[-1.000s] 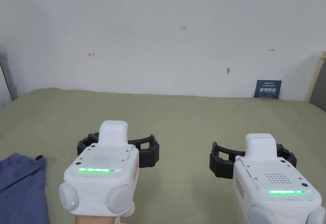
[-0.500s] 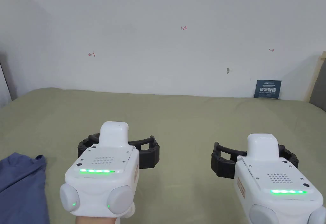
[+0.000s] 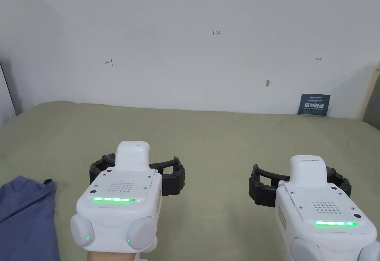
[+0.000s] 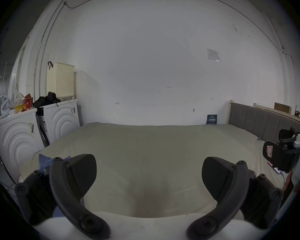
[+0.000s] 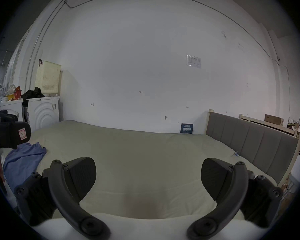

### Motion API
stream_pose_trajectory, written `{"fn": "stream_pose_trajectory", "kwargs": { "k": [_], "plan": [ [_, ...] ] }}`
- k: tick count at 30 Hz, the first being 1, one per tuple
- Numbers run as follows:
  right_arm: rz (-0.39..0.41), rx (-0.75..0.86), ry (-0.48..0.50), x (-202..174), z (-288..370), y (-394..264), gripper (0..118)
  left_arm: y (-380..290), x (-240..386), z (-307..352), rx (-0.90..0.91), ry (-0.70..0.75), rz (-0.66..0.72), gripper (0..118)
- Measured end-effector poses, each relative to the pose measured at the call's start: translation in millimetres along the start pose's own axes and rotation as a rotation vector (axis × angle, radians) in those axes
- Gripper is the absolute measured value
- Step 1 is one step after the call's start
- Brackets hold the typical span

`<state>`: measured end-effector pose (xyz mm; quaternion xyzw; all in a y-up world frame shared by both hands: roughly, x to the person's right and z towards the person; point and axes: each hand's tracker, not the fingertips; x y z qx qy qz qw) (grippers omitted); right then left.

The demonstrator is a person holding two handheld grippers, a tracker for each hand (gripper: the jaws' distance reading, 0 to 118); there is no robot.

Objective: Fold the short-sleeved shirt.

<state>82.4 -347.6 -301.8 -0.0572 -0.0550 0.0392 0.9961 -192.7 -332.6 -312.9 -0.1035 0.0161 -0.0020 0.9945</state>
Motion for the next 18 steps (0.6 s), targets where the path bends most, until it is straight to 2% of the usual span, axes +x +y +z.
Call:
{"fn": "stream_pose_trajectory", "kwargs": {
  "k": [3,4,5,6,7,8,11,13,18],
  "plan": [
    [-0.001,-0.006,0.002,0,0,1,118,0,-1,0,0.004,0.000,-0.003,118],
    [-0.001,-0.006,-0.001,0,-1,2,116,0,-1,0,0.003,-0.003,0.001,118],
    [-0.001,-0.009,-0.008,-1,-2,2,108,0,-2,-2,0.001,-0.003,0.003,114],
    [-0.003,-0.013,-0.005,0,-3,2,71,1,-3,-3,-0.002,-0.005,0.005,87],
    [-0.009,-0.022,0.001,0,-3,3,21,1,-3,-4,-0.002,-0.005,0.002,38],
    [-0.010,-0.032,0.011,0,-3,3,6,2,-3,-4,-0.001,0.005,-0.009,1],
    [0.008,-0.028,-0.050,-2,-6,0,6,3,1,-5,-0.011,0.018,-0.044,1],
    [-0.018,-0.057,0.013,6,-12,-1,6,3,0,-7,-0.027,0.027,-0.024,1],
    [0.020,-0.038,-0.021,6,-9,-4,6,4,2,-8,-0.036,0.009,-0.008,1]
  ]
}}
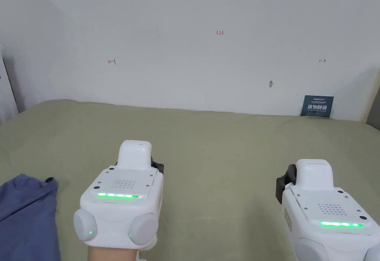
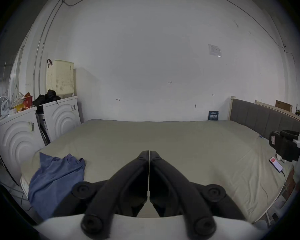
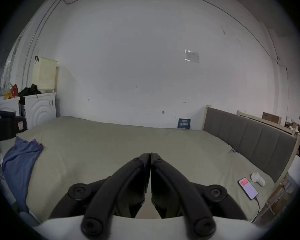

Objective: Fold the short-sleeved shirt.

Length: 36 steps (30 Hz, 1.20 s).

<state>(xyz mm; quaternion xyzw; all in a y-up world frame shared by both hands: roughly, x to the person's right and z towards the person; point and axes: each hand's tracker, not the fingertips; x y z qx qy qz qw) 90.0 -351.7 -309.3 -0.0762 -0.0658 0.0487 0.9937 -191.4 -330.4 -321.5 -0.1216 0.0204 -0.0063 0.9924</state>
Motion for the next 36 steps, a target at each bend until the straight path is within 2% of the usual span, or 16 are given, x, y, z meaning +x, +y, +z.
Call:
{"fn": "stream_pose_trajectory", "kwargs": {
  "k": [4,6,10,13,21,27,31,36],
  "plan": [
    [-0.016,-0.010,0.007,-1,-1,2,6,-1,-1,-2,-0.011,-0.006,-0.002,1],
    [0.001,-0.012,0.018,-7,-3,2,6,0,-6,-3,-0.020,0.007,-0.006,1],
    [0.007,-0.014,0.086,-38,-12,5,6,-4,-44,-6,-0.026,0.074,0.001,2],
    [0.003,-0.017,0.198,-86,-19,8,6,-5,-92,5,-0.034,0.166,0.035,2],
    [-0.012,-0.021,0.530,-230,-3,11,6,-23,-232,72,-0.073,0.521,0.072,2],
    [0.001,-0.020,0.686,-304,22,14,6,-41,-293,120,-0.112,0.686,0.127,2],
    [0.007,-0.026,0.737,-324,31,14,6,-50,-313,127,-0.127,0.714,0.130,2],
    [0.019,-0.048,0.749,-329,19,11,6,-59,-328,107,-0.164,0.690,0.147,2]
  ]
}}
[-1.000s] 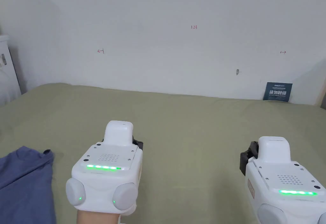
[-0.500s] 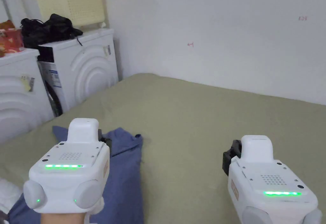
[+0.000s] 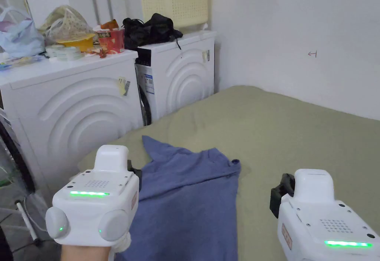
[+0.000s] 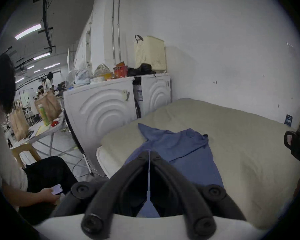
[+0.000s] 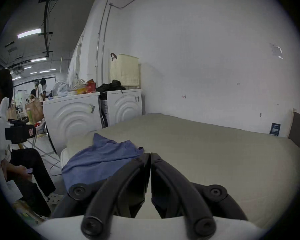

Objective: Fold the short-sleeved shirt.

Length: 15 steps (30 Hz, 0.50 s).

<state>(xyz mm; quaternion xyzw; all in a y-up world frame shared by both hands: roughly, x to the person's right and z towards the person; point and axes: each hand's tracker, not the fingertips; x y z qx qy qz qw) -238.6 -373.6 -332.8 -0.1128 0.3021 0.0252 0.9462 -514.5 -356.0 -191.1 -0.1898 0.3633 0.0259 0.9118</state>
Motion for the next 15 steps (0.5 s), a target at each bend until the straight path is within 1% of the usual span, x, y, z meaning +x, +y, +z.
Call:
{"fn": "stream_pose_trajectory", "kwargs": {
  "k": [3,7,11,12,13,14,15],
  "plan": [
    [0.015,-0.015,-0.010,-1,-6,-3,6,-2,13,-25,-0.044,-0.031,0.007,2],
    [0.017,-0.047,-0.017,4,-22,-10,6,-11,35,-80,-0.173,-0.108,0.000,2],
    [0.011,-0.098,-0.017,5,-43,-21,6,-28,53,-153,-0.367,-0.257,-0.015,2],
    [0.002,-0.112,-0.011,8,-50,-25,6,-33,59,-171,-0.432,-0.253,-0.023,9],
    [-0.007,-0.126,-0.009,8,-54,-29,6,-39,63,-187,-0.459,-0.244,-0.019,30],
    [-0.013,-0.134,-0.007,8,-58,-32,6,-43,66,-198,-0.478,-0.256,-0.026,70],
    [-0.012,-0.143,-0.007,8,-63,-35,6,-49,71,-209,-0.521,-0.275,-0.028,118]
  ]
}}
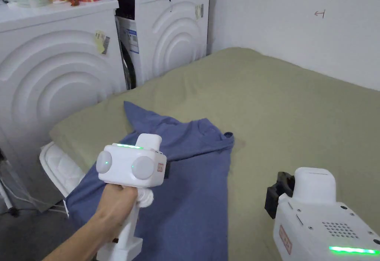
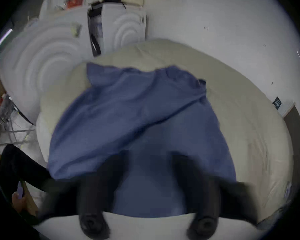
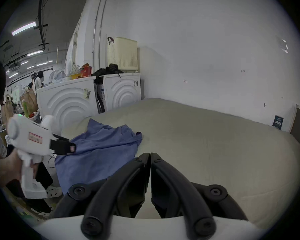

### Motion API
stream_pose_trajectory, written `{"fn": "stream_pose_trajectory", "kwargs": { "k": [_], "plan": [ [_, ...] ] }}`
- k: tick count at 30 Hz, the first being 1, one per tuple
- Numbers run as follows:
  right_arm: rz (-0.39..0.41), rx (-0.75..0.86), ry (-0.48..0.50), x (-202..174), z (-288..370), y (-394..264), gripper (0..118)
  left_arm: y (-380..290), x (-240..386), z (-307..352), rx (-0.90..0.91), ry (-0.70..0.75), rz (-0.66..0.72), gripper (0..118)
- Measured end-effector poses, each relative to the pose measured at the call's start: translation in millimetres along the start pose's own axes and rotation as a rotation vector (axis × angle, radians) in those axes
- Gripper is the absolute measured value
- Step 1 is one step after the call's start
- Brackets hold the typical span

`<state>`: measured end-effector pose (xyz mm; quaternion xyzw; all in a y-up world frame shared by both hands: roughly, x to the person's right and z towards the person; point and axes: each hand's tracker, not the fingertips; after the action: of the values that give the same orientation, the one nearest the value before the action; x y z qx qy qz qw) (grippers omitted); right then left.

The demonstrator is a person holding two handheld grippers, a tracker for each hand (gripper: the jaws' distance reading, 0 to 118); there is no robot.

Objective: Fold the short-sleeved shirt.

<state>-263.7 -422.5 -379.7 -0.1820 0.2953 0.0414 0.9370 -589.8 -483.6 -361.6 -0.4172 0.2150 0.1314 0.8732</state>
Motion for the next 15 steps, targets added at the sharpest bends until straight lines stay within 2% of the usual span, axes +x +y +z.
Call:
{"fn": "stream_pose_trajectory", "kwargs": {
  "k": [4,5,6,8,10,11,12,13,15],
  "plan": [
    [0.034,-0.029,-0.008,2,-13,-11,6,0,9,-35,-0.126,-0.053,0.013,113],
    [0.036,-0.034,-0.008,4,-15,-13,6,-4,11,-35,-0.062,-0.028,0.011,113],
    [0.034,-0.040,-0.010,6,-16,-15,6,-4,16,-41,-0.088,-0.009,-0.002,108],
    [0.028,-0.054,-0.013,10,-17,-20,6,-7,24,-51,-0.102,0.051,-0.026,106],
    [0.033,-0.072,-0.024,16,-15,-25,6,-13,31,-59,-0.122,0.035,-0.044,99],
    [0.033,-0.076,-0.033,18,-12,-27,6,-17,35,-60,-0.111,0.097,-0.077,86],
    [0.033,-0.081,-0.037,21,-8,-29,6,-17,37,-61,-0.081,0.085,-0.110,52],
    [0.034,-0.085,-0.041,25,-3,-31,6,-16,42,-55,-0.074,0.073,-0.122,0],
    [0.037,-0.083,-0.056,31,7,-33,6,-11,51,-41,-0.047,0.110,-0.163,0]
  ]
}}
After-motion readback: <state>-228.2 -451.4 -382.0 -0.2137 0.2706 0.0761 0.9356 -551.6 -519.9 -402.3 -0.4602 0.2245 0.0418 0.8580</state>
